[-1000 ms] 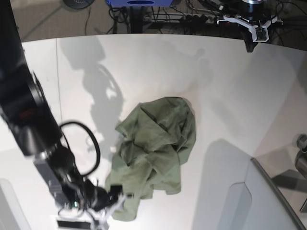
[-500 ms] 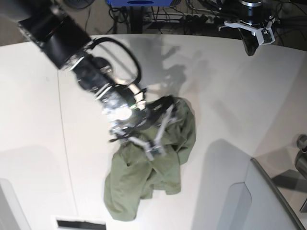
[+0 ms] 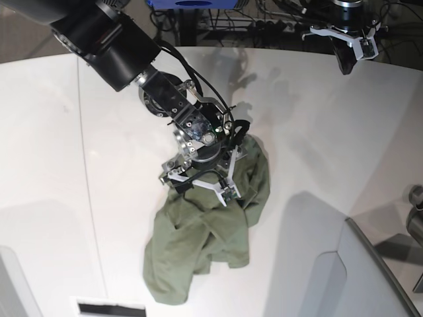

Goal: Layout the t-shirt on the table in an organized manner, then fold the t-shirt properly
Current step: 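Grasp the bunched shirt from above with the right gripper and lift it, then lower the hanging shirt onto the table with the right gripper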

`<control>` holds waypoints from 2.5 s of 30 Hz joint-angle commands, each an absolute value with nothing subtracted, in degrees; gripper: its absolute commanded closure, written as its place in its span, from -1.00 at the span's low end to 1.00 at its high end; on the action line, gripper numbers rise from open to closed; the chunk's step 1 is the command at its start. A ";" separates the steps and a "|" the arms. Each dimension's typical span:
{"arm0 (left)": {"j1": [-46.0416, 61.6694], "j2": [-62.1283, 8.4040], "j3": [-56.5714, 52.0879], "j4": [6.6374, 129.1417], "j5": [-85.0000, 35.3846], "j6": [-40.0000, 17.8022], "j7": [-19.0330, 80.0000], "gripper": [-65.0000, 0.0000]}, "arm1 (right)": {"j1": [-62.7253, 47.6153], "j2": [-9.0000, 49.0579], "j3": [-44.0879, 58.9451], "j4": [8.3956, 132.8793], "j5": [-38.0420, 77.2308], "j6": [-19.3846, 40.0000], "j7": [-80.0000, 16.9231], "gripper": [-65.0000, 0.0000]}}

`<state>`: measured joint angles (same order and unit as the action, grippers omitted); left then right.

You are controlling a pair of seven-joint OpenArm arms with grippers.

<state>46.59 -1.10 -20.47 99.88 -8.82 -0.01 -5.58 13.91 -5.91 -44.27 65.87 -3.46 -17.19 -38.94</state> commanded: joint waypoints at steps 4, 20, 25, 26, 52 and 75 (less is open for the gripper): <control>46.99 -1.27 -20.70 100.53 -8.66 0.22 -7.08 1.00 | 16.13 -6.90 -44.35 66.33 -4.26 -17.54 -37.58 -0.48; 46.99 -1.27 -20.70 100.53 -8.66 0.22 -7.08 1.00 | 17.80 -6.90 -44.18 59.03 -4.09 -17.54 -33.19 0.92; 46.90 -1.27 -20.79 100.44 -8.66 0.22 -7.08 1.00 | 15.16 -6.81 -44.35 68.00 -4.18 -17.54 -37.05 1.00; 46.90 -1.27 -20.79 100.44 -8.66 0.22 -7.08 1.00 | 14.55 -6.73 -44.35 70.90 -4.18 -17.45 -39.08 1.00; 45.85 -6.64 -23.25 102.11 -9.36 0.22 -7.08 1.00 | 0.84 -6.55 -53.85 93.67 6.20 -14.55 -47.52 1.00; 43.74 -6.64 -23.25 102.37 -9.36 0.22 -6.99 1.00 | 5.49 -6.55 -43.65 94.37 6.02 6.99 -47.25 0.09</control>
<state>43.11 -6.22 -23.03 101.32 -9.08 -0.03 -5.43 4.51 -6.24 -43.72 93.76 6.20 7.20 -47.75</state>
